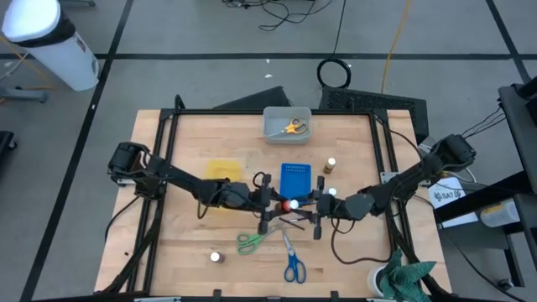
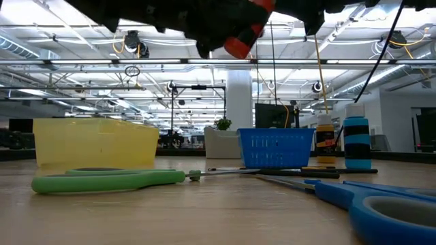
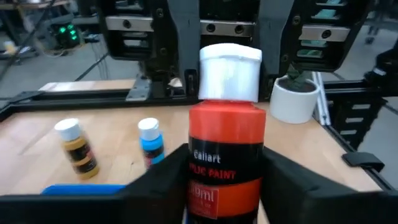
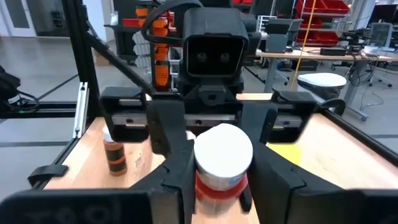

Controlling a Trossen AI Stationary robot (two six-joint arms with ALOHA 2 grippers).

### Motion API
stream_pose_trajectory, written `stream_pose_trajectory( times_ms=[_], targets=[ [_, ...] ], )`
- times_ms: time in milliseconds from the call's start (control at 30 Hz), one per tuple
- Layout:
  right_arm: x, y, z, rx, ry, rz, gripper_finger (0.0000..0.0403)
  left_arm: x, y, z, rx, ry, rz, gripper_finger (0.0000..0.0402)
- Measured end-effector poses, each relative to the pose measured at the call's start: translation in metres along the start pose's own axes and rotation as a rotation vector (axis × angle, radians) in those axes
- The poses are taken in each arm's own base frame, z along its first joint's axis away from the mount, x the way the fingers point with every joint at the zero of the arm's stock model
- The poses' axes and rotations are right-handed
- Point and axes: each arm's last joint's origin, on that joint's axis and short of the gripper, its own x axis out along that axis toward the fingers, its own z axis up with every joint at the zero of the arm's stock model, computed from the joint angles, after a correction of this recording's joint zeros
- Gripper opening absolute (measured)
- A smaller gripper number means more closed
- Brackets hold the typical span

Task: Pick & Place Paint Supplies
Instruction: Put the top orange paint bottle into the blue bin

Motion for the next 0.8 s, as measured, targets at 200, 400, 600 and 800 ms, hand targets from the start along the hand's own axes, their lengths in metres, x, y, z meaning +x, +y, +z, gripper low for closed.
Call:
stream_pose_trajectory(
  times_ms=[200,400,600,800],
  targets=[
    [-0.006,-0.029,0.007,0.044,0.104,-0.090,0.0106,-0.028,0.007,0.031,0.074,0.025,0.102,0.0288],
    [0.001,-0.068,-0.003,0.047,0.247,-0.229,0.0106,-0.045,0.011,0.046,-0.002,0.022,0.171,0.0342],
    [0.015,-0.098,-0.015,0.132,0.316,-0.226,0.0106,-0.045,0.011,0.042,-0.003,0.058,0.173,0.0361],
    [0.028,-0.112,-0.035,0.116,0.402,-0.241,0.0106,-0.046,0.011,0.039,-0.013,0.083,0.178,0.0362]
  ],
)
